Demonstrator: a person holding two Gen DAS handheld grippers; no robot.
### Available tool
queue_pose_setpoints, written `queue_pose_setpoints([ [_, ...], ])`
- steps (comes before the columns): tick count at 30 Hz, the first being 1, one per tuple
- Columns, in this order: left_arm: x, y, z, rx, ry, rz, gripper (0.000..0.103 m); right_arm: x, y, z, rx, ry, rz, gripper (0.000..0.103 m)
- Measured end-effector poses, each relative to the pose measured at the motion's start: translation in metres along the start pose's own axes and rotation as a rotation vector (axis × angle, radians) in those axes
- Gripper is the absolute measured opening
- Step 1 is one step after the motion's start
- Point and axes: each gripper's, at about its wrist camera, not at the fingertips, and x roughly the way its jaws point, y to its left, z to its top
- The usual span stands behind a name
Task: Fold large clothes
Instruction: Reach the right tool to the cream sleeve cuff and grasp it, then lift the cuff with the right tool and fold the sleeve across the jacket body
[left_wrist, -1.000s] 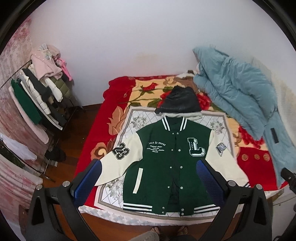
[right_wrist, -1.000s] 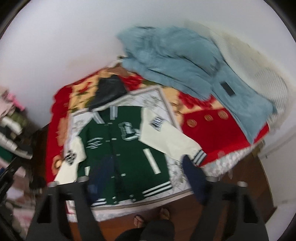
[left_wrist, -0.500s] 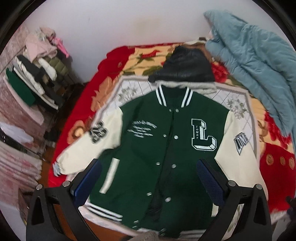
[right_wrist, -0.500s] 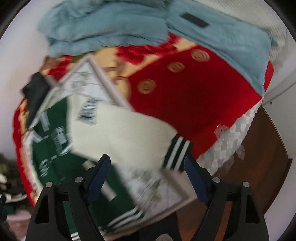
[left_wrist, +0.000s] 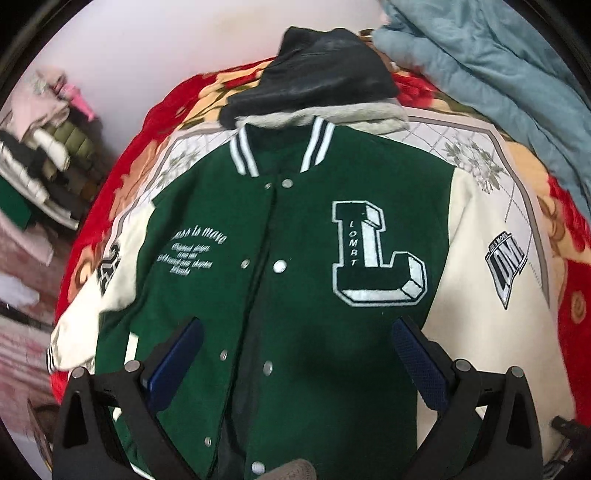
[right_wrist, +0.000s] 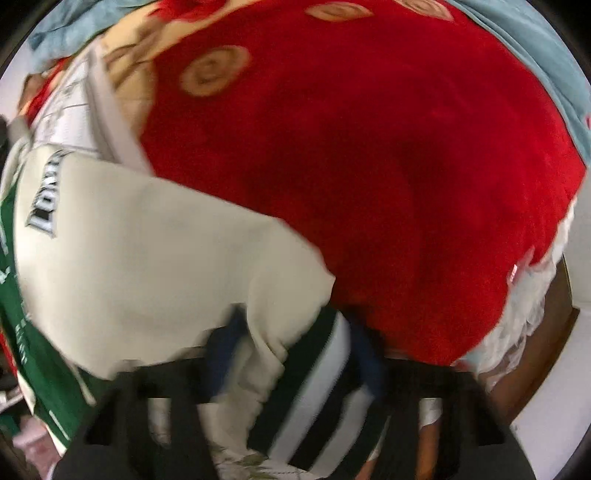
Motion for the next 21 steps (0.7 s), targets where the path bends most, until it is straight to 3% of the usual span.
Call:
queue_pose_setpoints([
  [1,0.001,-0.001,0.002,0.016,-0.01,0.007,0.103,-0.003,0.003,0.001,0.0,0.004,0.033,0.023],
  [3,0.001,0.0,0.004,0.024,-0.017,0.016,0.103,-0.013,0.012,0.005,-0.001,-0.007,0.078,0.02],
  [9,0.004,0.024,0.012,-0.02,0.013,0.043,0.103,-0.06,0.061,0.011,-0.008,-0.056,0.31,0.017],
  [15,0.002,0.083,0.026,-0.108,0.014,0.062,0.103,-0.103,0.169,0.0,-0.073,-0.078,0.487,0.016],
  [21,0.002,0.167,0.045,-0.195,0.001,0.108,0.103,-0.14,0.3,-0.032,-0.239,-0.095,0.562,0.015],
])
